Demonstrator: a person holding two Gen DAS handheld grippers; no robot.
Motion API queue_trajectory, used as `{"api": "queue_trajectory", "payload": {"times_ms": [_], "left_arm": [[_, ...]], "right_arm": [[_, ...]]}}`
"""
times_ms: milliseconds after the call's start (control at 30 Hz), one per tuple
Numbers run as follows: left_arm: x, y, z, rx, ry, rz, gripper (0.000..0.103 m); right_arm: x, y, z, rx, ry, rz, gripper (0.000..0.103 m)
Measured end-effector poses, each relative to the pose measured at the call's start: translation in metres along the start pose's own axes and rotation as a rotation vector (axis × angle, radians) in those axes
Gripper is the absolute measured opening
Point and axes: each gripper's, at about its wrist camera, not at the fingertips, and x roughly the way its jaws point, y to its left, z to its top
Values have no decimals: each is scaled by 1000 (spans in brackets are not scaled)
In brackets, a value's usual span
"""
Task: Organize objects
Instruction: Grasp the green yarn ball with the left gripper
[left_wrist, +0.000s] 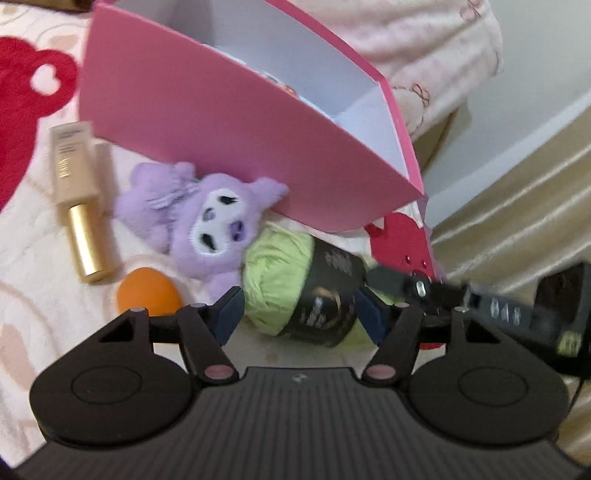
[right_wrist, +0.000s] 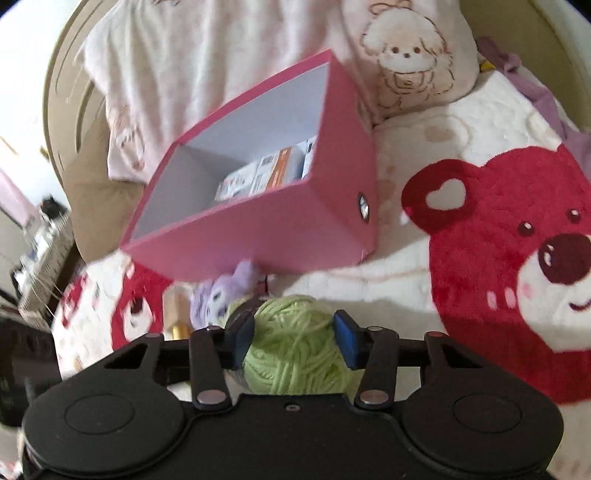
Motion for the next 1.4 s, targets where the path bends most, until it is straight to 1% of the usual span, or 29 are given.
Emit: {"api": "queue_trajectory", "payload": {"times_ms": [67,233,267,300,333,367,433,467,500,533,567,633,733,767,833,867,933,1000,1033,1100,1167,1200,1267,1333,1367,1400], "left_arm": [[-3,5,0,-16,18,11,65],[-8,11,-3,-76,33,-33,65],[-9,9,-2,-81,22,-40,65],[-10,8,-1,-80,8,-44,66],[-11,5,1,-70,-6,-40,68],[-11,2,3,-51,-12,-22,68],[-8,-5,7,9,-34,26,68],[-8,-7,8,42,-46,44,68],[-5,-8,10,67,-45,54,68],[-1,-9,11,91,-35,64,68],[3,-9,12,105,-27,66,68],[11,-9,13,128,-4,56,68],[17,-9,15,152,3,5,67],[19,-7,17,148,14,-14,67],[24,-6,23,143,33,-24,65],[24,-7,24,149,34,-30,64],[24,-9,28,181,33,-28,61],[23,-14,30,218,43,-45,55],[22,-17,30,248,59,-74,52],[23,-25,28,303,110,-114,52],[24,-29,26,317,153,-127,52],[24,-30,26,321,163,-120,52],[23,-35,28,345,159,-80,52],[22,-39,30,392,124,-25,52],[21,-40,32,414,112,-8,52],[21,-38,34,418,111,-9,52]], "right_arm": [[-4,13,-9,-34,27,-24,53],[-3,36,-32,-143,87,-83,53],[-2,39,-37,-168,102,-105,53],[-1,46,-43,-208,114,-150,53],[1,52,-50,-246,116,-188,54],[0,54,-52,-256,114,-201,56],[-2,55,-55,-245,100,-243,58],[-2,55,-55,-242,91,-263,62],[-4,53,-56,-232,78,-282,65],[-8,51,-56,-211,62,-297,70],[-10,48,-57,-184,51,-309,73],[-14,43,-60,-126,43,-316,77],[-15,39,-68,-63,65,-312,80],[-14,39,-71,-48,78,-293,83],[-10,40,-74,-8,112,-230,85],[-9,40,-75,22,121,-195,85],[-6,38,-78,67,122,-172,85],[-3,36,-78,85,110,-208,85],[-4,34,-78,89,90,-242,85],[-9,34,-77,60,57,-282,85],[-12,34,-78,47,50,-272,76],[-11,34,-79,48,61,-261,75],[-6,35,-81,38,88,-290,74],[-1,29,-85,81,124,-311,74],[0,23,-86,114,138,-309,74],[3,19,-84,138,149,-302,75]]}}
